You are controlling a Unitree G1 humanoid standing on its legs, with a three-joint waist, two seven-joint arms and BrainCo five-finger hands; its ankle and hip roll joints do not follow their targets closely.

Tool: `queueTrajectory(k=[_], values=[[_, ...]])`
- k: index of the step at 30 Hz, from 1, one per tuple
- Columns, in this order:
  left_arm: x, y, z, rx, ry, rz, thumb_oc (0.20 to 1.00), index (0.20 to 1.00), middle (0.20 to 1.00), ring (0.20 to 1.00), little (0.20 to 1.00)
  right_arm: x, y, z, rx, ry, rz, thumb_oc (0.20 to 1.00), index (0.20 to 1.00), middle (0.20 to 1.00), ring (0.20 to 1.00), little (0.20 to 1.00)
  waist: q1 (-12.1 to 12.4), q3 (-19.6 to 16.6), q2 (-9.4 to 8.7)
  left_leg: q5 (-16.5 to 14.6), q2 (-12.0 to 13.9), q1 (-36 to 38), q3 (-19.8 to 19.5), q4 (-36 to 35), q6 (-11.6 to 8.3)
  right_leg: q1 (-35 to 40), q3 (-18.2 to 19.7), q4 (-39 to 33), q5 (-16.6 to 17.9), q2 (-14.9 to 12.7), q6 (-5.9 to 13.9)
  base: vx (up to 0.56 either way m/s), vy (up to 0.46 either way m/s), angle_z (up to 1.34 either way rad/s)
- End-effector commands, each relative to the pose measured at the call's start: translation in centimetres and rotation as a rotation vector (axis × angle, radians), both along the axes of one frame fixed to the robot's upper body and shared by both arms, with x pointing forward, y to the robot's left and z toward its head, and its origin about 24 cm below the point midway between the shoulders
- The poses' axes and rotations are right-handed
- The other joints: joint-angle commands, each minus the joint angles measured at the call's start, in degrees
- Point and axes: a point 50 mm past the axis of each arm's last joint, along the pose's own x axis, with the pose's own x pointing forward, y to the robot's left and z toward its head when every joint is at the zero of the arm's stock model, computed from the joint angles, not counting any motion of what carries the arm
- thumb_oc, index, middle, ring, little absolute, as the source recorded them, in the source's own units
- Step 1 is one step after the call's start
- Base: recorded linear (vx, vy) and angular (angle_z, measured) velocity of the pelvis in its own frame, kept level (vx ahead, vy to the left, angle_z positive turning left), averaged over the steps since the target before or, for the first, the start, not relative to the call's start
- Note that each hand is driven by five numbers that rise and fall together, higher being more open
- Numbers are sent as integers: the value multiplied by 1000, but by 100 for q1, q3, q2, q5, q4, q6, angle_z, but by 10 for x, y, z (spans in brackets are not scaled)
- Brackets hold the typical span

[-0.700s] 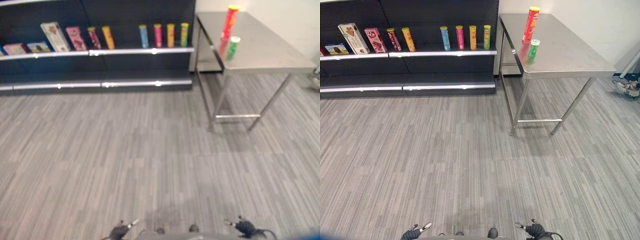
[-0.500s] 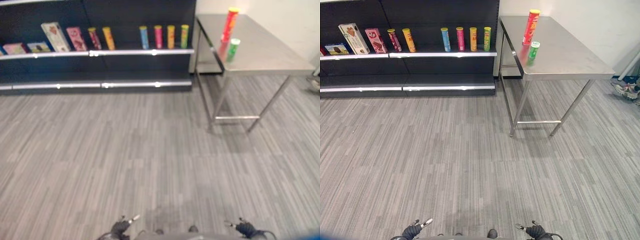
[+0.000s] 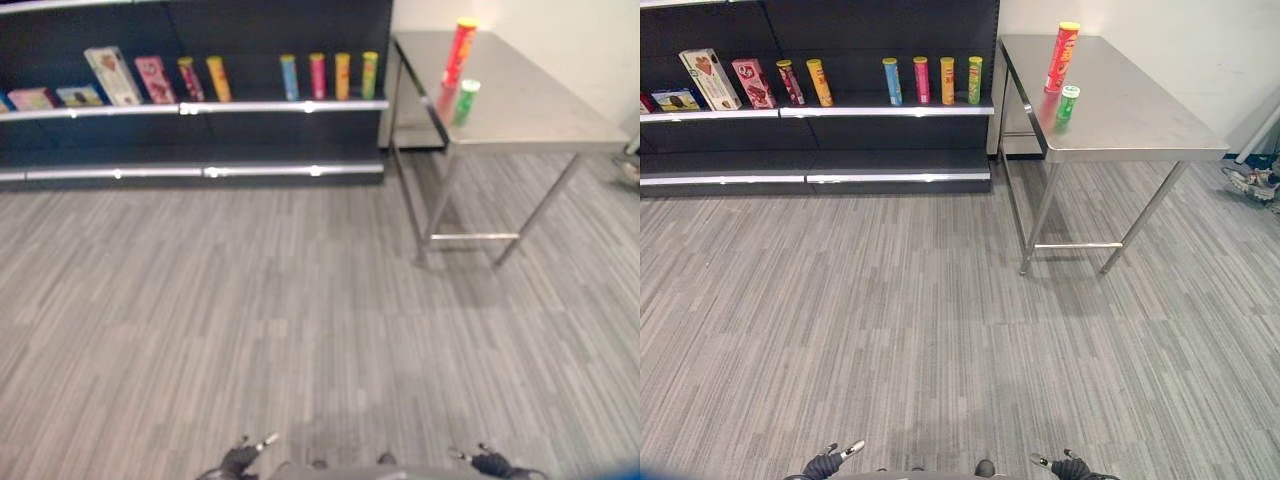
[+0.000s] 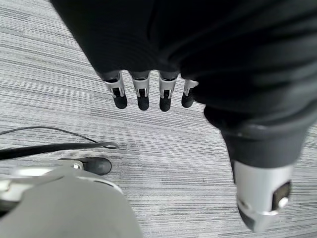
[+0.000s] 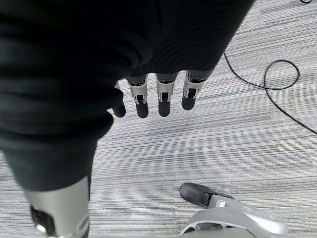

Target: Put the goods on the table back onto the shelves and tidy them up.

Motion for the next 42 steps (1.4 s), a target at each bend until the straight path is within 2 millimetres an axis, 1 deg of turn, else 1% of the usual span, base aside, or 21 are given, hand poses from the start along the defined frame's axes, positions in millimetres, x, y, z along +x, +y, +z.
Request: queueTrajectory(k=[1,6,9,10,11,12,13,18,27,34,35,36,37,38,39,40,41,42], values=[[11,4,2,31,-11,-45,1000,1000,1000,1000,1000,10,-6,3,-19,-14,21,1000,1000,1000,1000,1000,22,-155,-88,142,71,-273,210,-103,-357,37,-117,48,-217,-464,673,0,0,0],[9,4,1,30,-1,-49,1000,1000,1000,1000,1000,10,-7,3,-25,-12,29,1000,1000,1000,1000,1000,24,-162,-80,129,67,-243,213,-103,-357,69,-109,42,-218,-461,673,0,0,0],[8,6,1,52,12,-79,1000,1000,1000,1000,1000,12,-7,3,-36,-7,64,1000,1000,1000,1000,1000,38,-167,-83,122,68,-230,216,-103,-357,74,-118,51,-218,-466,673,0,0,0],[11,8,2,108,20,-170,1000,1000,1000,1000,1000,14,-7,4,-46,-1,96,1000,1000,1000,1000,1000,42,-166,-90,118,68,-224,226,-103,-356,79,-112,58,-220,-473,679,0,0,0],[13,9,3,130,21,-213,1000,1000,1000,1000,1000,17,-9,5,-54,-3,111,1000,1000,1000,1000,1000,44,-167,-90,111,66,-220,226,-103,-354,76,-112,61,-219,-480,681,0,0,0],[13,9,3,130,21,-214,1000,1000,1000,1000,1000,17,-9,5,-54,-3,111,1000,1000,1000,1000,1000,45,-166,-89,110,66,-219,227,-103,-354,77,-111,61,-219,-480,681,0,0,0],[15,11,3,148,25,-242,1000,1000,1000,1000,1000,21,-10,6,-62,-11,126,1000,1000,1000,1000,1000,50,-169,-94,105,61,-212,237,-103,-352,80,-115,62,-216,-488,690,0,0,0],[16,12,4,147,15,-228,1000,1000,1000,1000,1000,26,-10,8,-66,-30,141,1000,1000,1000,1000,1000,65,-181,-98,99,53,-211,243,-103,-342,78,-115,70,-212,-500,703,0,0,0],[16,11,4,143,19,-216,1000,1000,1000,1000,1000,25,-5,6,-60,-13,153,1000,1000,1000,1000,1000,88,-143,-86,83,10,-242,252,-103,-286,-40,-86,191,-201,-560,730,2,19,-1],[24,13,6,147,-2,-195,1000,1000,1000,1000,1000,26,-2,4,-60,7,166,1000,1000,1000,1000,1000,137,-47,-117,64,-76,-339,232,-86,-154,-264,28,378,-187,-628,789,6,62,-11],[27,14,7,142,-12,-184,1000,1000,1000,1000,1000,29,-1,5,-61,1,166,1000,1000,1000,1000,1000,158,-20,-119,42,-104,-380,223,-63,-104,-392,41,573,-226,-676,811,15,106,-2],[27,14,7,142,-12,-184,1000,1000,1000,1000,1000,29,-1,5,-61,1,166,1000,1000,1000,1000,1000,160,-24,-120,42,-105,-386,226,-62,-103,-401,44,581,-230,-678,811,5,136,-2],[32,14,8,135,-33,-175,1000,1000,1000,1000,1000,32,-2,6,-62,-7,167,1000,1000,1000,1000,1000,206,36,-116,14,-130,-439,216,-5,-43,-533,-5,922,-338,-728,833,-12,108,-1],[33,15,9,134,-38,-172,1000,1000,1000,1000,1000,33,-1,6,-59,-12,167,1000,1000,1000,1000,1000,217,64,-114,-22,-140,-462,205,26,4,-708,-2,1287,-374,-803,829,-12,107,-6],[33,15,9,134,-38,-172,1000,1000,1000,1000,1000,33,-1,6,-59,-12,167,1000,1000,1000,1000,1000,218,62,-115,-22,-140,-465,206,27,4,-712,-1,1290,-376,-804,829,42,158,-8],[34,16,10,131,-44,-160,1000,1000,1000,1000,1000,35,0,6,-55,-16,177,1000,1000,1000,1000,1000,207,149,-120,-128,-191,-387,189,89,129,-1069,17,2137,-314,-945,907,80,177,-22],[33,18,10,133,-40,-152,1000,1000,1000,1000,1000,34,-1,6,-55,-12,180,1000,1000,1000,1000,1000,191,215,-128,-175,-230,-307,158,109,200,-1221,30,2591,-179,-1024,946,190,273,-25],[32,17,9,122,-39,-138,1000,1000,1000,1000,1000,29,-1,5,-49,-1,165,1000,1000,1000,1000,1000,160,294,-93,-283,-235,-175,84,152,271,-1404,14,3283,-53,-1099,943,238,187,-15]])
